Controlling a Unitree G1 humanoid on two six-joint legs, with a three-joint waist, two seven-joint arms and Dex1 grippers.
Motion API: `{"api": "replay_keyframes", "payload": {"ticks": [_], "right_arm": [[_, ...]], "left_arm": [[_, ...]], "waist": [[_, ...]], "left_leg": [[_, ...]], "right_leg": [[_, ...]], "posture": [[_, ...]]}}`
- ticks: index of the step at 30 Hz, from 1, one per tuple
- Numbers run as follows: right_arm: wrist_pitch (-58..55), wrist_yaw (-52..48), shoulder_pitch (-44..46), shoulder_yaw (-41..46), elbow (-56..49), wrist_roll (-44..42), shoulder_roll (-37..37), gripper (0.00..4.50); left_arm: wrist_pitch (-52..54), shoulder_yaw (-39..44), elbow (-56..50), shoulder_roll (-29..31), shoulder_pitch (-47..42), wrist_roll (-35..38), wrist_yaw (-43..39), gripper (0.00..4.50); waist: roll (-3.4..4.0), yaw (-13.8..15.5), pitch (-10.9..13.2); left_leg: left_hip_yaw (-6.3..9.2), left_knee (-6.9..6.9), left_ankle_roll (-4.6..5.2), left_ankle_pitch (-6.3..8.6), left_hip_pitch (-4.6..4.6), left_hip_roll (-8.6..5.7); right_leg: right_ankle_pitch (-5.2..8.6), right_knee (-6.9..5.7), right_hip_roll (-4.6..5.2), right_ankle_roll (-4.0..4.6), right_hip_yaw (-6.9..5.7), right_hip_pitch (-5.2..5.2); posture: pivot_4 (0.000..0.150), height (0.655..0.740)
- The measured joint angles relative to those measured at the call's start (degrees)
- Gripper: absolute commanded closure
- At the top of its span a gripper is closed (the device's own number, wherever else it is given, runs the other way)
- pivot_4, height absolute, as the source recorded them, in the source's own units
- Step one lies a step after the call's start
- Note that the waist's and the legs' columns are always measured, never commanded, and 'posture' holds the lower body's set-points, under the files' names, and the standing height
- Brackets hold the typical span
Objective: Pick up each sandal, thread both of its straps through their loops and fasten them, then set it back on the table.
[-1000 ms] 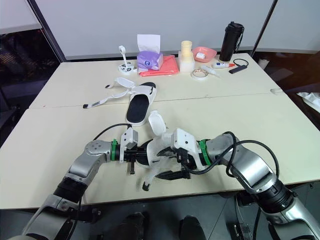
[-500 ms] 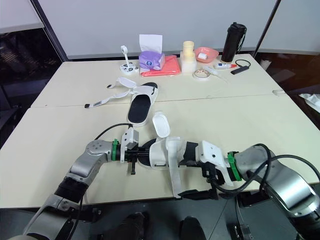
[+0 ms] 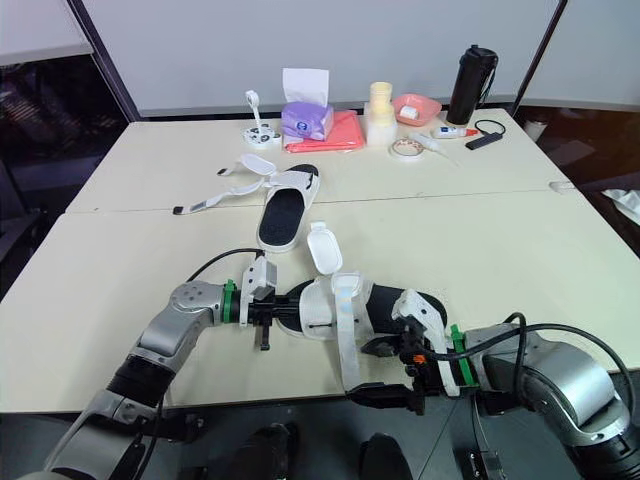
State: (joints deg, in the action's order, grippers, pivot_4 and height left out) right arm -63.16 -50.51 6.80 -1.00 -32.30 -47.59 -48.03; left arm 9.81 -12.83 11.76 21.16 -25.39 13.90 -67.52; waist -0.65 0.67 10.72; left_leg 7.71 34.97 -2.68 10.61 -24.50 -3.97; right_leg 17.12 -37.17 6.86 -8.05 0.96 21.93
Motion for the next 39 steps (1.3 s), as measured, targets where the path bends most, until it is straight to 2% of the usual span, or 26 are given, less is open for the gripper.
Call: {"api": "replay_keyframes", "payload": {"ticks": [6, 9, 15, 20, 23, 26, 29, 34, 39], "right_arm": [[-6.45, 6.61, 2.35, 0.92, 1.14, -4.98, 5.62, 0.03], [-8.23, 9.03, 2.56, 0.9, 1.14, -6.45, 7.15, 1.28], [-9.68, 11.7, 2.59, 0.21, 1.07, -7.8, 8.98, 4.4], [-10.12, 12.36, 3.59, -0.2, 1.07, -8.44, 9.06, 4.46], [-11.38, 12.49, 7.4, 1.9, 1.19, -11.55, 8.91, 4.46], [-13.2, 12.58, 15.45, 6.46, 3.11, -16.41, 7.12, 4.46], [-15.33, 11.01, 24.11, 7.2, 6.54, -18.98, 3.74, 4.46], [-16.42, 6.44, 35.51, 3.61, 16.06, -18.29, 3.31, 4.46], [-13.36, -0.04, 38.23, -3.99, 23.94, -11.77, 3.35, 4.46]], "left_arm": [[1.19, -0.11, -2.14, 0.17, 1.11, 0.11, 0.2, 4.5], [2.02, -0.09, -3.71, 0.4, 2.15, 0.23, 0.38, 4.5], [2.61, -0.09, -4.65, 0.9, 2.71, 0.39, 0.65, 4.5], [3.41, -0.05, -5.34, 1.21, 3.0, 0.49, 1.17, 4.5], [3.65, 0.07, -5.72, 1.24, 3.23, 0.52, 1.46, 4.5], [3.82, 0.0, -5.95, 1.16, 3.25, 0.54, 1.58, 4.5], [3.89, -0.06, -6.09, 1.14, 3.37, 0.56, 1.56, 4.5], [3.85, -0.09, -6.12, 1.02, 3.32, 0.54, 1.56, 4.5], [3.75, -0.03, -6.35, 0.6, 3.7, 0.55, 2.12, 4.5]], "waist": [[0.01, 0.01, -0.01], [0.02, 0.03, -0.01], [0.02, -0.01, -0.01], [0.02, -0.01, -0.01], [0.04, -0.01, 0.0], [0.05, -0.04, 0.01], [0.04, 0.02, 0.01], [0.05, -0.01, 0.01], [0.05, 0.0, 0.01]], "left_leg": [[0.0, 0.0, 0.0, 0.0, 0.0, -0.01], [0.01, -0.01, 0.01, 0.0, 0.0, -0.02], [0.0, -0.01, 0.01, 0.0, 0.0, -0.02], [0.0, -0.01, 0.01, 0.0, 0.0, -0.01], [-0.01, -0.01, 0.01, 0.0, 0.0, -0.01], [-0.02, -0.01, 0.01, 0.0, 0.0, -0.01], [-0.01, -0.07, 0.02, 0.01, -0.03, 0.0], [-0.09, -0.15, 0.02, 0.01, -0.06, -0.02], [-0.12, -0.14, 0.02, 0.01, -0.09, -0.06]], "right_leg": [[0.0, 0.0, 0.0, 0.0, 0.0, 0.0], [0.0, 0.0, 0.0, 0.0, 0.0, 0.01], [0.0, 0.0, 0.0, 0.0, 0.0, 0.01], [0.0, 0.0, -0.01, 0.0, 0.0, 0.02], [0.0, 0.0, -0.01, 0.01, 0.01, 0.02], [0.0, 0.01, -0.01, 0.02, 0.01, 0.02], [0.0, 0.05, -0.01, 0.02, -0.02, 0.05], [0.0, 0.06, 0.0, 0.01, 0.0, 0.14], [-0.01, 0.05, 0.01, -0.01, -0.01, 0.14]], "posture": [[0.15, 0.74], [0.15, 0.74], [0.15, 0.74], [0.15, 0.74], [0.15, 0.74], [0.15, 0.74], [0.15, 0.74], [0.15, 0.74], [0.15, 0.74]]}}
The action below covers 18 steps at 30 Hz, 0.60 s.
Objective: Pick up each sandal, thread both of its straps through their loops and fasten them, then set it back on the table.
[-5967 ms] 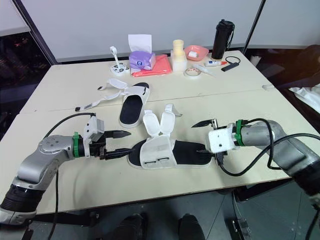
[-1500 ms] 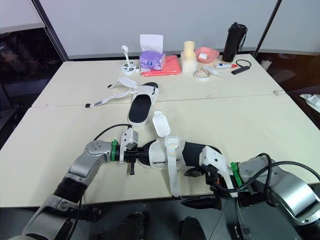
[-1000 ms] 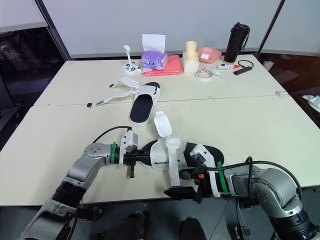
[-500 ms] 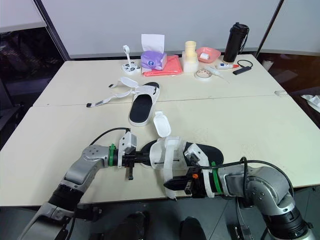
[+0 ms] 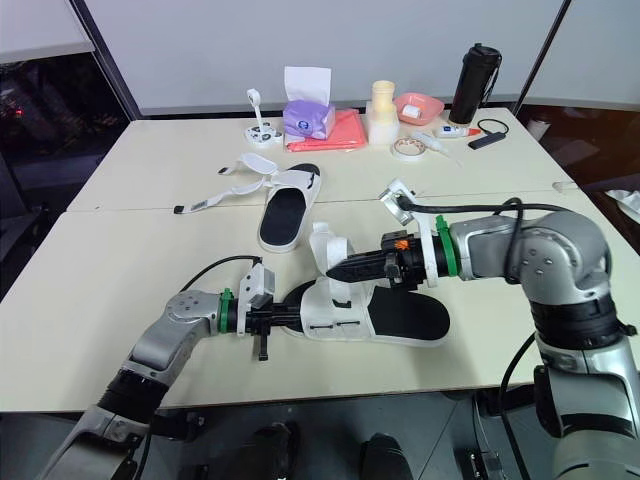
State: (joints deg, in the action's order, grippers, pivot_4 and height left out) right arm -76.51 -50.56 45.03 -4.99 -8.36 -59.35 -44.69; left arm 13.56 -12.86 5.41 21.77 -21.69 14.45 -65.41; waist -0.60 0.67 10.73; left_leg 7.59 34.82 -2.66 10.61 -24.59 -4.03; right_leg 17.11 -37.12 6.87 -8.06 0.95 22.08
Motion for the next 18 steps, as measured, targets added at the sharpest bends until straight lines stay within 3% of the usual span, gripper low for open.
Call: {"api": "replay_keyframes", "payload": {"ticks": [5, 18], "right_arm": [[3.14, -6.1, -0.34, -5.54, 2.98, 5.58, -0.48, 4.46], [5.7, -10.19, -1.72, -6.13, 4.91, 11.19, 0.88, 4.46]], "left_arm": [[0.06, 0.27, -1.88, 0.08, 1.79, 0.07, 1.39, 4.5], [0.84, 0.27, -3.36, 0.58, 2.88, 1.07, 2.31, 4.5]], "waist": [[0.0, -0.12, 0.0], [0.0, -0.12, 0.0]], "left_leg": [[0.0, -0.03, 0.0, 0.0, -0.01, 0.0], [0.0, -0.05, 0.0, 0.0, -0.01, 0.0]], "right_leg": [[-0.01, -0.02, 0.0, -0.01, 0.01, 0.07], [-0.01, -0.02, 0.0, -0.01, 0.01, 0.07]], "posture": [[0.15, 0.74], [0.15, 0.74]]}}
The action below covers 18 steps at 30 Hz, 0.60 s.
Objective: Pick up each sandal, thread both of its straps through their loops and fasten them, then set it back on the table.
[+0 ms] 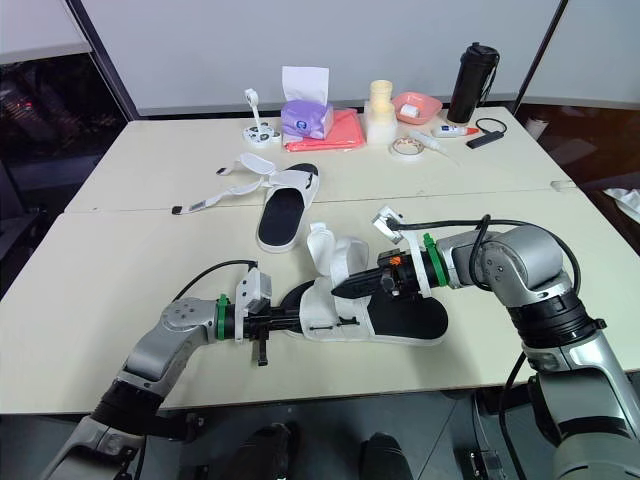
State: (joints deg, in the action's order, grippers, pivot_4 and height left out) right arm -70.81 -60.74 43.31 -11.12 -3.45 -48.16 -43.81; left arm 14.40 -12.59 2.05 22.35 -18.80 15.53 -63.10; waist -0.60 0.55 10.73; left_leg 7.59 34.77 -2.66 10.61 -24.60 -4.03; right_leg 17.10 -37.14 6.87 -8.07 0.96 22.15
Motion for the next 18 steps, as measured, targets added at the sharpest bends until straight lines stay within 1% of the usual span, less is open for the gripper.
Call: {"api": "replay_keyframes", "payload": {"ticks": [5, 10, 14, 18], "right_arm": [[1.98, -0.51, -0.08, -0.85, 0.75, 2.82, 0.34, 4.46], [7.15, -0.71, -0.58, -3.69, 3.09, 8.95, 0.53, 4.46], [11.56, -2.79, -2.93, -6.55, 3.2, 13.1, 0.16, 4.46], [14.88, -4.91, -3.83, -6.62, 2.2, 15.24, -0.69, 4.46]], "left_arm": [[-0.02, -0.04, 0.01, 0.0, -0.1, 0.02, 0.01, 4.5], [0.0, -0.12, 0.0, 0.0, -0.16, 0.04, 0.01, 4.5], [0.03, -0.11, -0.05, 0.0, -0.2, 0.12, 0.02, 4.5], [0.06, -0.17, -0.09, -0.02, -0.28, 0.12, 0.1, 4.5]], "waist": [[0.0, -0.01, 0.0], [0.0, -0.03, -0.01], [0.0, -0.11, -0.01], [0.0, -0.03, -0.01]], "left_leg": [[-0.01, 0.0, 0.0, 0.0, 0.0, 0.0], [-0.07, -0.02, 0.0, 0.0, 0.01, 0.0], [-0.08, -0.06, -0.01, 0.0, 0.0, -0.01], [-0.09, -0.04, -0.01, 0.0, 0.0, -0.01]], "right_leg": [[0.0, 0.0, 0.0, 0.0, 0.0, 0.0], [0.0, 0.0, 0.0, 0.0, -0.01, 0.0], [0.0, -0.01, 0.0, -0.01, 0.01, 0.04], [0.0, 0.0, 0.0, -0.01, -0.01, 0.01]], "posture": [[0.15, 0.74], [0.15, 0.74], [0.15, 0.74], [0.15, 0.74]]}}
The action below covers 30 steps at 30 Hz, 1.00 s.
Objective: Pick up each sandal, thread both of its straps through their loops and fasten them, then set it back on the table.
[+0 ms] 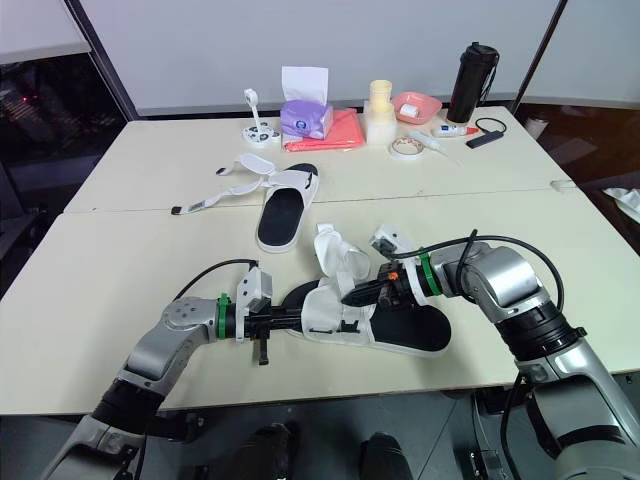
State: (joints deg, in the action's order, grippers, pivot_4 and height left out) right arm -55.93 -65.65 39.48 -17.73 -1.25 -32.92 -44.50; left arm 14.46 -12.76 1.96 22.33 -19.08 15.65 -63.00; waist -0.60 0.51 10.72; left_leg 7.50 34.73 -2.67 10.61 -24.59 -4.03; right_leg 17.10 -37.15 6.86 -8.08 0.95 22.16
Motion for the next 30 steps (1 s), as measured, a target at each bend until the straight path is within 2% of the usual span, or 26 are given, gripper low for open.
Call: {"api": "replay_keyframes", "payload": {"ticks": [7, 22, 30], "right_arm": [[-0.78, -0.77, -2.08, 2.43, -4.92, -0.14, -1.05, 4.46], [-7.03, 3.56, -7.02, 9.41, -17.92, -7.85, -0.5, 4.46], [-5.84, 6.28, -11.8, 8.07, -23.52, -6.54, -2.46, 4.46]], "left_arm": [[0.24, -0.03, -0.13, -0.01, 0.02, -0.01, 0.18, 4.5], [1.45, -0.49, -0.62, -0.42, 0.21, 0.01, 1.34, 4.5], [1.27, -0.75, -0.5, -0.51, -0.03, -0.05, 1.52, 4.5]], "waist": [[0.0, 0.02, 0.0], [0.0, 0.13, 0.0], [-0.02, 0.18, -0.01]], "left_leg": [[0.05, -0.01, 0.0, 0.0, 0.0, 0.0], [0.1, -0.01, 0.0, 0.0, 0.0, 0.01], [0.09, 0.0, 0.0, 0.0, 0.0, 0.01]], "right_leg": [[0.0, 0.0, 0.0, 0.0, 0.01, 0.02], [0.0, 0.0, 0.0, 0.0, 0.02, 0.01], [0.0, 0.01, 0.0, 0.0, 0.01, -0.01]], "posture": [[0.15, 0.74], [0.15, 0.74], [0.15, 0.74]]}}
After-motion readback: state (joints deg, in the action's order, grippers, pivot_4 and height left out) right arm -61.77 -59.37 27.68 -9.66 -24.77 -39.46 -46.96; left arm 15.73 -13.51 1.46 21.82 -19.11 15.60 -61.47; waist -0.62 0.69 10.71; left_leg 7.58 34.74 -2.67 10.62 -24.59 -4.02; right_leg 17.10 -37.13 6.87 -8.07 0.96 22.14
